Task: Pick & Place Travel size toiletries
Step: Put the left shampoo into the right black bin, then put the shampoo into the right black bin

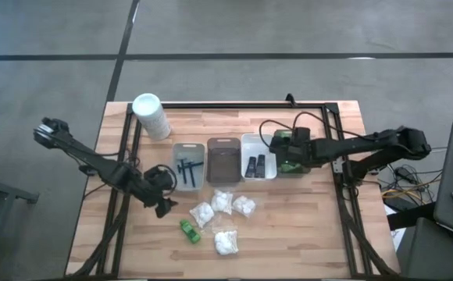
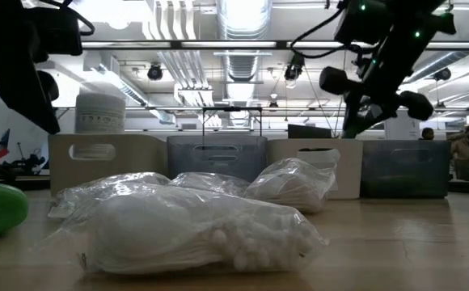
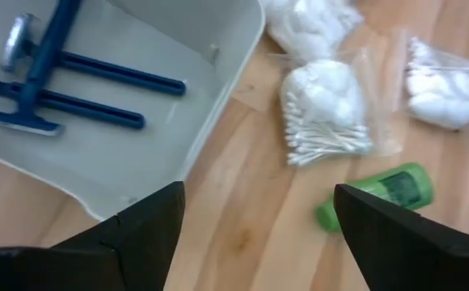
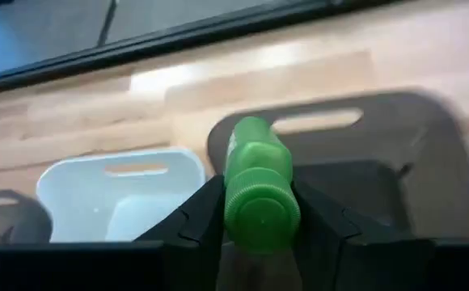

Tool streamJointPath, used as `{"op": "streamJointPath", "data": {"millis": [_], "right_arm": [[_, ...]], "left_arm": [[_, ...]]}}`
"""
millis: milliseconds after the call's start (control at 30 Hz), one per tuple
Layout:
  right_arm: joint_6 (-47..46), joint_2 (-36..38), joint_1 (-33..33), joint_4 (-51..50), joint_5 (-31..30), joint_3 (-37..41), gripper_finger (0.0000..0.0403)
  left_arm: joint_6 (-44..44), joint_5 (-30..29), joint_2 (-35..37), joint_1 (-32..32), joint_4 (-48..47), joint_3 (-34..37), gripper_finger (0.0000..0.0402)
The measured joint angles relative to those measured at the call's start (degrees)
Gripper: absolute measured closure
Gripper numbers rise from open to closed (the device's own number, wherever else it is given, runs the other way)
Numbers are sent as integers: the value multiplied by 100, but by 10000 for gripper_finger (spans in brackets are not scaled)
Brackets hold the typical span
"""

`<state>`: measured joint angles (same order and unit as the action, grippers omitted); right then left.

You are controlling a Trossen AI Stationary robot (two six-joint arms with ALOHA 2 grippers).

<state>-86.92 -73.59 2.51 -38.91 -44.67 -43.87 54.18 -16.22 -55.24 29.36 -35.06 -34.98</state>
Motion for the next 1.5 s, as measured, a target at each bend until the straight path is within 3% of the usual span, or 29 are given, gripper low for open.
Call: {"op": "streamJointPath", "data": {"millis": [333,567,700,900,1167,1300,1500], "right_arm": [[-111,-712,-277,-198,1473,62,206],[183,-668,-508,-470,2682,-80,139],[-118,-441,-906,-998,2547,-329,105],[-603,-137,-1736,-2023,1421,-1169,76],[570,-312,-2476,-2255,1053,-2183,60],[767,-605,-2679,-2263,1050,-2541,54],[787,-1126,-2877,-2258,1070,-2890,46]], "left_arm": [[-11,100,417,7,391,347,80],[-99,339,399,6,497,345,80],[-91,380,313,38,559,345,80],[-261,487,-64,179,1211,340,82],[-2652,867,-1288,697,2708,340,92],[-3575,1254,-2003,737,2749,157,92],[-4234,1274,-2706,698,2733,-216,92]]}}
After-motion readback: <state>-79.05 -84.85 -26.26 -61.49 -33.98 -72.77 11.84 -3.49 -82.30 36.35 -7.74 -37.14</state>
